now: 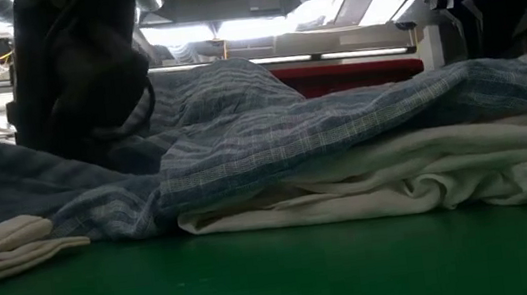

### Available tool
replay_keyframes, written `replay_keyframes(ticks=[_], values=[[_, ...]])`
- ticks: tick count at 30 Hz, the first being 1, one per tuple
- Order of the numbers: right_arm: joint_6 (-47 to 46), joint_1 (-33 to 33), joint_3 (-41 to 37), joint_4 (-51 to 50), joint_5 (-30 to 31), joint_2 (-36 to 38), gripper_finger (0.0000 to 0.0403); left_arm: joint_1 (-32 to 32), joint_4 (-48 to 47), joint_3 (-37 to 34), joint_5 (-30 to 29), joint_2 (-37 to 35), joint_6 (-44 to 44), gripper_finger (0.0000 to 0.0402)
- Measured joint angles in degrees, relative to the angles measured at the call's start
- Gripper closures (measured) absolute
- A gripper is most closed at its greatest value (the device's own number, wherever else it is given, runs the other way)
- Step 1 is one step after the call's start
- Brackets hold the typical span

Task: Fold Laundry from Bin
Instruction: Fold the blue checkered polo shirt

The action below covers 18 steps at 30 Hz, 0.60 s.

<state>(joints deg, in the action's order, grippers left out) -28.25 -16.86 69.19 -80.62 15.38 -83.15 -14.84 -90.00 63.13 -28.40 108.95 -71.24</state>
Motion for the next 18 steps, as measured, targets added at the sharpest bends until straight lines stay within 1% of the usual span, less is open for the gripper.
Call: replay_keyframes(ticks=[7, 12, 15, 18], values=[[0.0, 0.01, 0.0, 0.0, 0.0, 0.0, 0.0259, 3.3, 0.0, -3.91, -3.82, 0.0, -0.02, 0.0399], [0.0, 0.02, 0.0, 0.0, 0.0, 0.0, 0.0259, 5.75, 0.02, -6.15, -3.92, 0.0, -0.13, 0.0398], [0.0, 0.01, 0.0, 0.0, 0.0, 0.0, 0.0259, 6.37, 0.01, -6.7, -2.93, 0.0, -1.54, 0.0384], [0.0, 0.02, 0.0, -0.02, 0.0, 0.0, 0.0259, 6.67, -0.02, -6.73, -1.88, 0.0, -5.48, 0.0361]])
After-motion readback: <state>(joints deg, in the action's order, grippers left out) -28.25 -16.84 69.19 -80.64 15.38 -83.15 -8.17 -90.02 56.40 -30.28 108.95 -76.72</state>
